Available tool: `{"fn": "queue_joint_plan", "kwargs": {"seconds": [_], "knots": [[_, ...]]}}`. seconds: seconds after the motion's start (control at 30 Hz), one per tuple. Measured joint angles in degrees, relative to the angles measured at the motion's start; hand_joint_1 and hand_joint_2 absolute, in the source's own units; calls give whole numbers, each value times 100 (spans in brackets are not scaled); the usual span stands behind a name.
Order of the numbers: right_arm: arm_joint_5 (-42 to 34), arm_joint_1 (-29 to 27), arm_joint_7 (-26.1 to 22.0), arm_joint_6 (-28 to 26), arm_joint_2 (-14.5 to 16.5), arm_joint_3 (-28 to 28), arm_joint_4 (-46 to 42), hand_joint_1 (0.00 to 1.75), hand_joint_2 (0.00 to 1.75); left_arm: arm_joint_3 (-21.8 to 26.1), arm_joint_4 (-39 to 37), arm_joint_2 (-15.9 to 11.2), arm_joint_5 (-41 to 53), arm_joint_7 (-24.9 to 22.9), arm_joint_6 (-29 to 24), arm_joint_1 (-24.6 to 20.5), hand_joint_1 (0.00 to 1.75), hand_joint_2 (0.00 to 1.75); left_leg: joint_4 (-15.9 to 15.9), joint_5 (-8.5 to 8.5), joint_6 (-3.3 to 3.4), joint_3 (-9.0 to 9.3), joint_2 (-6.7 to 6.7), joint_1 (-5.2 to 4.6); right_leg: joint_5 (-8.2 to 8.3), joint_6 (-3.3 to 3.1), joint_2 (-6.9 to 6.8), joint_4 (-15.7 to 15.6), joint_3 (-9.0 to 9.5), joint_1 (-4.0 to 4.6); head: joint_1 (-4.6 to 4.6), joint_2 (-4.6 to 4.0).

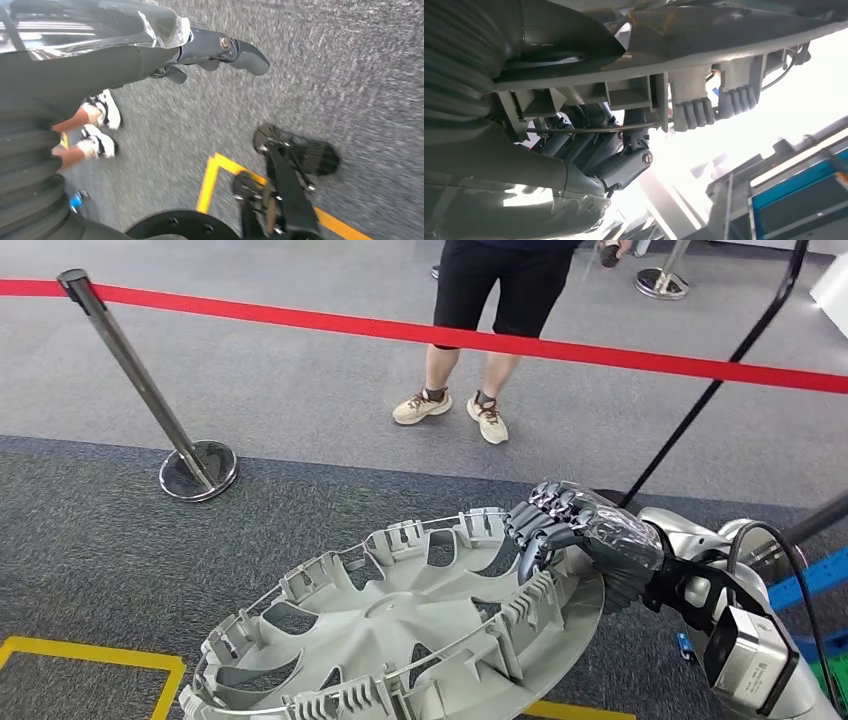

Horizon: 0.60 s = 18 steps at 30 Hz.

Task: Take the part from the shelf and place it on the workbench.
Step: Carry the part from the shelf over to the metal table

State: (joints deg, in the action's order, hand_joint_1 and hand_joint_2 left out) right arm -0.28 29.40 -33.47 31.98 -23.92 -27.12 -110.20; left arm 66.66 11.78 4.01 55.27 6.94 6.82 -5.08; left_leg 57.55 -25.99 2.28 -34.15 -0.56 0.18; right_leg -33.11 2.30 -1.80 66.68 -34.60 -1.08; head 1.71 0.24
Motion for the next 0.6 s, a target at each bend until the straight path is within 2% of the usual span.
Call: {"fn": "queue_joint_plan", "kwargs": {"seconds": [0.03,0.07,0.1,0.13,0.17,0.23,0.27,0.3,0.37,0.4,0.43,0.5,0.53,0.57,0.6], "knots": [[-21,15,4,0,1,-15,14,175,175,0,-1,4,-1,0,1,-6,0,175,2,3,11,-2,-78,0,-149,11,85,406,-207,1,-13,0],[-44,26,6,0,2,-29,31,175,175,0,-1,10,-1,-1,1,-4,0,175,4,3,13,-2,-164,-1,-222,15,124,706,-374,1,-20,0],[-63,37,8,2,3,-43,47,175,175,0,-2,18,-1,-2,-1,1,0,175,8,3,13,0,-254,-1,-188,12,140,807,-453,1,-20,0],[-85,56,9,10,3,-53,64,175,175,0,-2,25,-2,-2,-3,7,0,175,15,3,10,5,-344,3,-39,3,156,656,-411,-3,-20,0],[-112,88,9,24,2,-58,79,175,175,0,-2,32,-3,-3,-7,10,0,175,26,-1,1,11,-433,11,185,-5,211,298,-268,-15,-21,0],[-199,173,3,66,-8,-60,115,175,175,0,-2,40,-13,-3,-14,7,0,175,63,-14,-44,-7,-599,18,507,2,472,-478,70,-56,-19,0],[-252,218,-1,83,-14,-59,133,175,175,0,-2,40,-18,-3,-16,7,0,175,77,-13,-81,-35,-670,25,565,5,577,-706,169,-66,-18,0],[-307,264,0,97,-19,-61,154,175,175,1,-2,40,-25,-3,-17,11,0,175,83,-4,-123,-68,-737,34,554,0,629,-787,205,-62,-15,0],[-396,370,37,112,-21,-67,186,175,175,2,-2,37,-32,0,-16,35,0,175,70,22,-202,-126,-844,64,562,-46,526,-803,207,-38,-14,0],[-434,424,72,116,-20,-72,197,175,175,2,-2,38,-29,5,-14,48,0,175,93,8,-231,-157,-777,60,572,-79,455,-811,213,-37,-8,0],[-469,471,110,116,-20,-73,202,175,175,2,-2,38,-20,11,-10,53,0,175,191,-56,-254,-219,-622,50,580,-116,379,-823,219,-38,9,0],[-529,525,191,111,-20,-76,203,175,175,1,-2,39,6,21,0,34,0,175,737,-346,-279,-496,-199,29,579,-174,208,-836,227,-21,40,0],[-549,534,224,108,-20,-80,203,175,175,0,-3,40,18,22,4,21,0,175,1141,-525,-287,-698,-74,32,572,-193,119,-835,227,-4,52,0],[-563,537,251,105,-21,-88,203,175,175,0,-3,41,30,23,5,14,0,175,1495,-651,-290,-876,-20,36,566,-201,27,-835,226,9,51,0],[-571,538,267,103,-23,-97,203,175,175,0,-3,42,39,23,6,16,0,175,1688,-686,-289,-975,-2,38,560,-207,-61,-834,227,17,52,0]]}}
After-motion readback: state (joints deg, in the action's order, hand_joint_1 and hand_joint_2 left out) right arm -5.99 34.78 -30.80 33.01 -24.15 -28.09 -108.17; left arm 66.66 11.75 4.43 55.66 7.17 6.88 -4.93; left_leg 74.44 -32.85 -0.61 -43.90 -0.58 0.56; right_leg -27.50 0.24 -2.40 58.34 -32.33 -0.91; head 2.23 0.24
